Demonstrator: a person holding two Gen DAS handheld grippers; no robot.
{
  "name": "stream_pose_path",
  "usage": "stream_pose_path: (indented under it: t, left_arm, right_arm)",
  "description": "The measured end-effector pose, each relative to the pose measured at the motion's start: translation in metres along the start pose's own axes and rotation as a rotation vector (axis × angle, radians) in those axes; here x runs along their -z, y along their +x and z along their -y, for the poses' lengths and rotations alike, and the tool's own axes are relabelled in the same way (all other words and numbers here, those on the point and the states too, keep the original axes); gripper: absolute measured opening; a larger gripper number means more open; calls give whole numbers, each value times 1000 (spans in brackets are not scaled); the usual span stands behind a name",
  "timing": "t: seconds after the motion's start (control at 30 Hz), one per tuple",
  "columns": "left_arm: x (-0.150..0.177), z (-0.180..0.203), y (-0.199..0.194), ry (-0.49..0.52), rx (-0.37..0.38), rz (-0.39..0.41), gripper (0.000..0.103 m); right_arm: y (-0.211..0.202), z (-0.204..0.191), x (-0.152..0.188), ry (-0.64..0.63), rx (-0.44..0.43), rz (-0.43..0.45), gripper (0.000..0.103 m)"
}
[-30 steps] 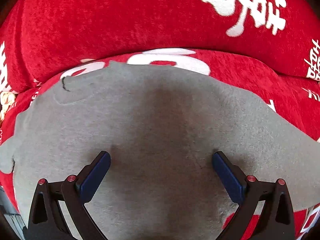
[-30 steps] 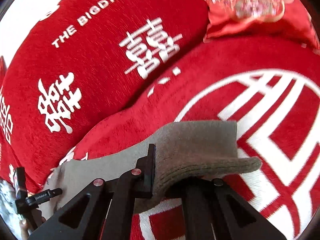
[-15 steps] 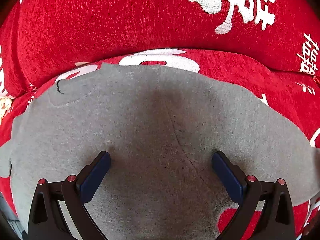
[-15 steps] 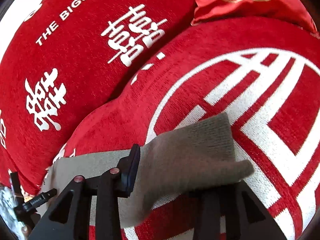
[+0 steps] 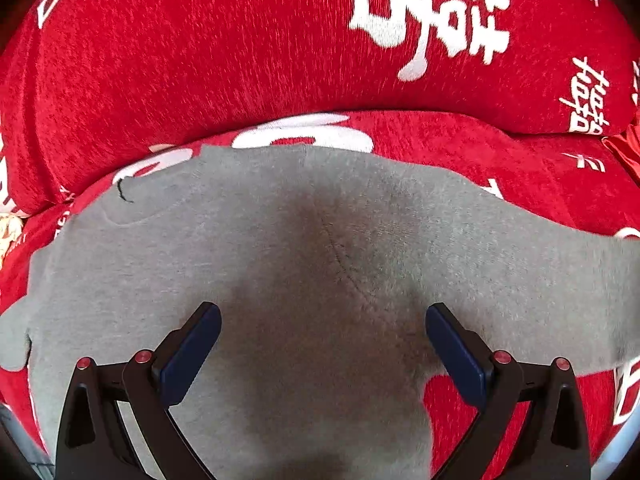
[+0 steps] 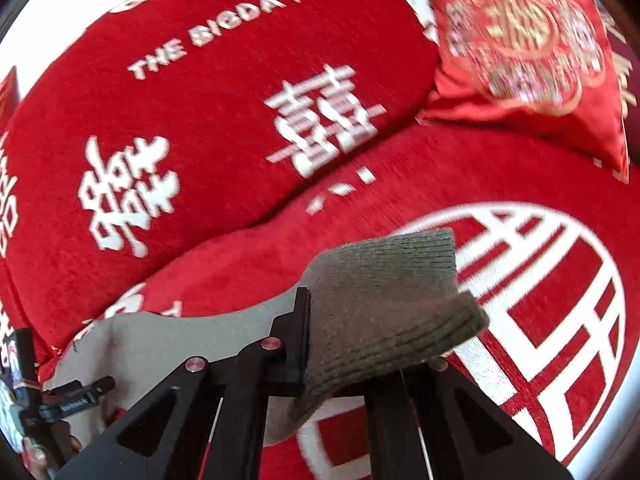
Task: Fold small clothes
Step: 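Lift the sleeve with the right gripper and fold it across the body toward the left gripper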
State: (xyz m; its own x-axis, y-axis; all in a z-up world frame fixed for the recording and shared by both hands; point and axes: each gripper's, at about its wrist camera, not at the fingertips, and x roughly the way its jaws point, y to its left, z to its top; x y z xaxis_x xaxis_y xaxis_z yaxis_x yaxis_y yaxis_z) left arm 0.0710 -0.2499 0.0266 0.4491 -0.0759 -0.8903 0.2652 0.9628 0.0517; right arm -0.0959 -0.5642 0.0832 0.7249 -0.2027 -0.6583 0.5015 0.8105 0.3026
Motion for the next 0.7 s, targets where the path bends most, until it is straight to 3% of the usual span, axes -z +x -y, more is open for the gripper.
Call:
stream_pose_path:
  t: [0.37,0.7]
  left_arm:
    - [19,-51,-39,-27,23,87,102]
    - [45,-121,-43,-78,12,81,102]
  right_arm:
    - [-35,-101,-14,-116,-69,31,6]
    - [-41,-210,6,-218,-165,11,6]
